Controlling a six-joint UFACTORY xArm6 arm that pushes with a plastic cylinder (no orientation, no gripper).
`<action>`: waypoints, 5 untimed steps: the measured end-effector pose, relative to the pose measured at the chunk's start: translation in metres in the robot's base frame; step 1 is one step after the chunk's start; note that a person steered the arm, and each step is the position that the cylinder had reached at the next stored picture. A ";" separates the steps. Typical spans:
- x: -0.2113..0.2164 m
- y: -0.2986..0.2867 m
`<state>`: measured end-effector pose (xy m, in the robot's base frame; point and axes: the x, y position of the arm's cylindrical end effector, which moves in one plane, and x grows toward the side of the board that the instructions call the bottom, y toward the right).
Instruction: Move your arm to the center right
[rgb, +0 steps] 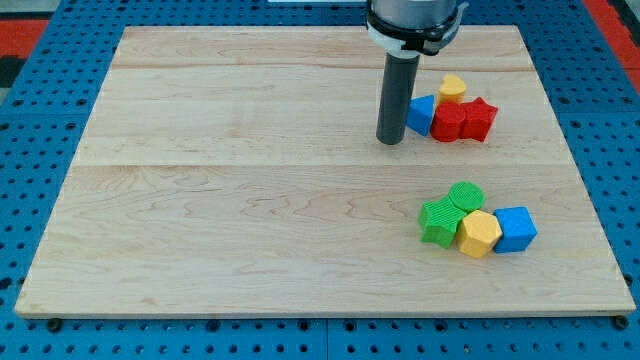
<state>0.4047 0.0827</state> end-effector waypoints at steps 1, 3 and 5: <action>-0.007 0.015; -0.001 -0.008; 0.056 0.101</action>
<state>0.4611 0.1839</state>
